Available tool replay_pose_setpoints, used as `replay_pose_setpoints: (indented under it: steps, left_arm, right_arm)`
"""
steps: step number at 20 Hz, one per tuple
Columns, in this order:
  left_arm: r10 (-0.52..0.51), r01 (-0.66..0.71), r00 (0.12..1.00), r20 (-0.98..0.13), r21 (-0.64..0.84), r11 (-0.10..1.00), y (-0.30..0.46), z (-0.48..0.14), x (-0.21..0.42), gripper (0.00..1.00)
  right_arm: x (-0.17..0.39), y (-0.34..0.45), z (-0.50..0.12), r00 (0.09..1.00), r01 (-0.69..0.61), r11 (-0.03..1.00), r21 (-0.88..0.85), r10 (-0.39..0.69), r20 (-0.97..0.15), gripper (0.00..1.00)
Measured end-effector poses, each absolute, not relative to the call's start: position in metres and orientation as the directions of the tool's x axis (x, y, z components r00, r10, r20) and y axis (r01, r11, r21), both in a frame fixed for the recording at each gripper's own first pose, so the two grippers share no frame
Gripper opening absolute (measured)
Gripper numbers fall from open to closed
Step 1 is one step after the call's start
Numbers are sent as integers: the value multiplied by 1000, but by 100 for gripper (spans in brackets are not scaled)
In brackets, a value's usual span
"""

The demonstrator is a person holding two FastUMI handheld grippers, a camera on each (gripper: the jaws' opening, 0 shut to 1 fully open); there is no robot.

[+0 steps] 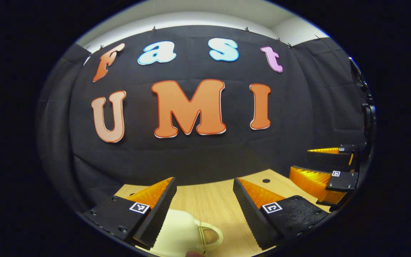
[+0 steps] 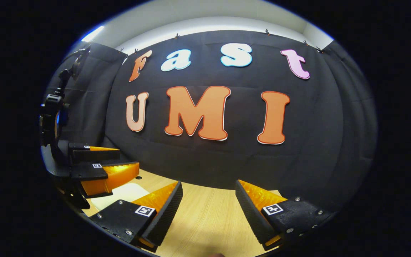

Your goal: First open the suitcase, pack the skin care products into it, and then close the suitcase.

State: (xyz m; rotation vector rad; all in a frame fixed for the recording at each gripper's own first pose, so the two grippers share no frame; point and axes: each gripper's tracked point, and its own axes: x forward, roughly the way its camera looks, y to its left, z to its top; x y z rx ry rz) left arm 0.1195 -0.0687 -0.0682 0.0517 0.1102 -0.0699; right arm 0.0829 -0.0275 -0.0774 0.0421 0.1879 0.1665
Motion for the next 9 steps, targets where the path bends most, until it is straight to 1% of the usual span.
replay_pose_setpoints:
  steps: [2,6,9]
  left_arm:
    - [-37,39,997,-74,28,999,-69,-52,116,98]
    - [12,-11,1000,-14,23,1000,-79,-38,94,98]
    - [44,-43,999,-5,41,998,-79,-39,86,99]
  right_arm:
    - [77,-25,-73,963,-191,978,81,203,-176,94]
    - [68,-28,-71,957,-244,969,33,246,-156,94]
    - [65,-25,-74,951,-269,963,24,269,-154,94]
